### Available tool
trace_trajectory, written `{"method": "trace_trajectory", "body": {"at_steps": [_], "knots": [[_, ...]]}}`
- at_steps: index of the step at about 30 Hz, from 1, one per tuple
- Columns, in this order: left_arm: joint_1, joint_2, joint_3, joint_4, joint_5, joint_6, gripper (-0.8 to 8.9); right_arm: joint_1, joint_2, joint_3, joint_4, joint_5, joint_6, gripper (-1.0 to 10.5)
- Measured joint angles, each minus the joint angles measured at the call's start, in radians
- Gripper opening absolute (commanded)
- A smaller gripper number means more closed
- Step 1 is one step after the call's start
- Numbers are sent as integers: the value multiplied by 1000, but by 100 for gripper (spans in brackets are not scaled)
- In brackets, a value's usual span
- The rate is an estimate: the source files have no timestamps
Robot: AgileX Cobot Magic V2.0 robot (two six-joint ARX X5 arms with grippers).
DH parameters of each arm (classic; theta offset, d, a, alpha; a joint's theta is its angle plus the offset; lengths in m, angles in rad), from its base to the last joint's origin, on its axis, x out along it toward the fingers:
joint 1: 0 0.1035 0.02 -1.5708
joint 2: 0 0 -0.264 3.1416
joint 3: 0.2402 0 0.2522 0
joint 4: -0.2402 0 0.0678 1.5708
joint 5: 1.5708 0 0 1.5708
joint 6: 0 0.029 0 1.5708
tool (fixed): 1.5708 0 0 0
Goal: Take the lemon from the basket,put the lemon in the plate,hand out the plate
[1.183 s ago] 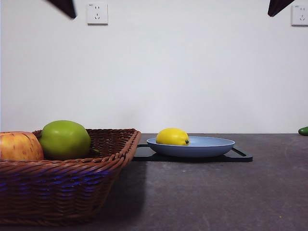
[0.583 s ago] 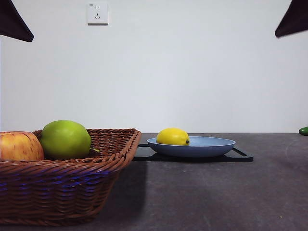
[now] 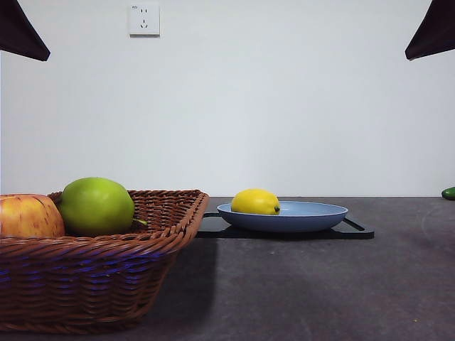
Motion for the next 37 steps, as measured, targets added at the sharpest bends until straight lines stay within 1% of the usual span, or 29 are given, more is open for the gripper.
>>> {"method": "trace_trajectory", "body": {"at_steps": [4, 7, 10, 12, 16, 18, 21, 24, 29, 32, 37], "knots": [[-2, -31, 0, -4, -14, 0, 8, 0, 0, 0, 1, 0, 0, 3], [2, -132, 0, -16, -46, 18, 8, 0, 0, 0, 1, 0, 0, 3], [37, -270, -20, -23, -50, 32, 8, 0, 0, 0, 1, 0, 0, 3], [84, -386, -84, -16, -53, 31, 8, 0, 0, 0, 1, 0, 0, 3], [192, -551, -254, 2, -53, 17, 8, 0, 0, 0, 2, 0, 0, 3], [244, -622, -346, -9, -53, -11, 8, 0, 0, 0, 2, 0, 0, 3], [293, -694, -439, -10, -53, -60, 8, 0, 0, 0, 2, 0, 0, 3], [313, -732, -505, -5, -53, -89, 8, 0, 0, 0, 2, 0, 0, 3], [334, -741, -602, 17, -53, -105, 8, 0, 0, 0, 2, 0, 0, 3], [341, -741, -620, 68, -53, -108, 8, 0, 0, 0, 3, 0, 0, 3], [349, -741, -621, 69, -53, -108, 8, 0, 0, 0, 3, 0, 0, 3]]}}
